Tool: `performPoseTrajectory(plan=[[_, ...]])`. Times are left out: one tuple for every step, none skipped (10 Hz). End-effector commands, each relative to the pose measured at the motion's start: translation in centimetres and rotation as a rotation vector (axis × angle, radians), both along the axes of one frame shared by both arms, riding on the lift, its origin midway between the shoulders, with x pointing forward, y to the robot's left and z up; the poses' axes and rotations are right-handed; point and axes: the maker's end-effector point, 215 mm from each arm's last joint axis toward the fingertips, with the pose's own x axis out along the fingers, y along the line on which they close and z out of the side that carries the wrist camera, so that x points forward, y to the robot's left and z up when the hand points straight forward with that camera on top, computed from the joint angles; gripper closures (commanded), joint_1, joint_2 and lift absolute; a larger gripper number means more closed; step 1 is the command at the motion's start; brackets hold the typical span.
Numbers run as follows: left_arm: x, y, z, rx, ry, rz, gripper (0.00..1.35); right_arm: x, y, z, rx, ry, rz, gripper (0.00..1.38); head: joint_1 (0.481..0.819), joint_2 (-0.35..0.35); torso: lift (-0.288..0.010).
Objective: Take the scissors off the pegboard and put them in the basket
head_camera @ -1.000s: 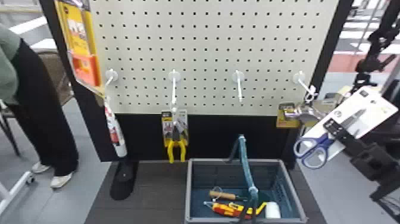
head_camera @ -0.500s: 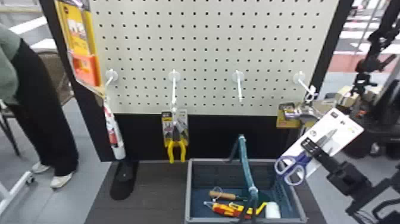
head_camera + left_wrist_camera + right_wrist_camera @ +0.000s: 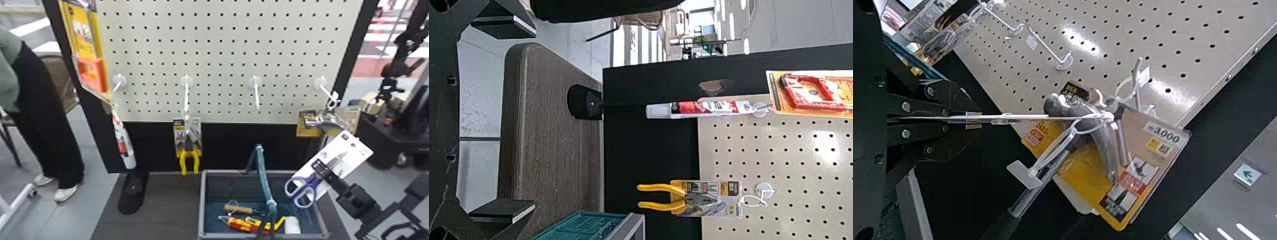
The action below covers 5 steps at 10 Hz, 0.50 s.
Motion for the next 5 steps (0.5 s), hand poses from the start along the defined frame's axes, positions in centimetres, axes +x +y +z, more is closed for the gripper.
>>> performPoseTrajectory(plan=[[0.1,0.1,0.1,0.002,-0.002,0.000,0.10,0.3,0.7,-0.8,0.007,0.014,0.009,1.27,0.549,0.000,-0.100],[0.1,0.0,0.0,0.001,-0.002,-0.001,0.10,0.5,1.5,-1.3,0.012,0.025,0.024,1.27,0.549,0.000,-0.100],[0.2,0.0,0.1,-0.001,-0.005,-0.001,0.10,0.7,2.3,-2.0,0.019,0.036,0.040,1.27,0.549,0.000,-0.100],[0.2,0.0,0.1,-0.001,-0.005,-0.001,0.10,1.1,3.3,-2.5,0.028,0.042,0.060,1.27,0.549,0.000,-0.100],[0.2,0.0,0.0,-0.001,-0.005,0.000,0.10,1.4,4.2,-2.8,0.035,0.045,0.077,1.27,0.549,0.000,-0.100]])
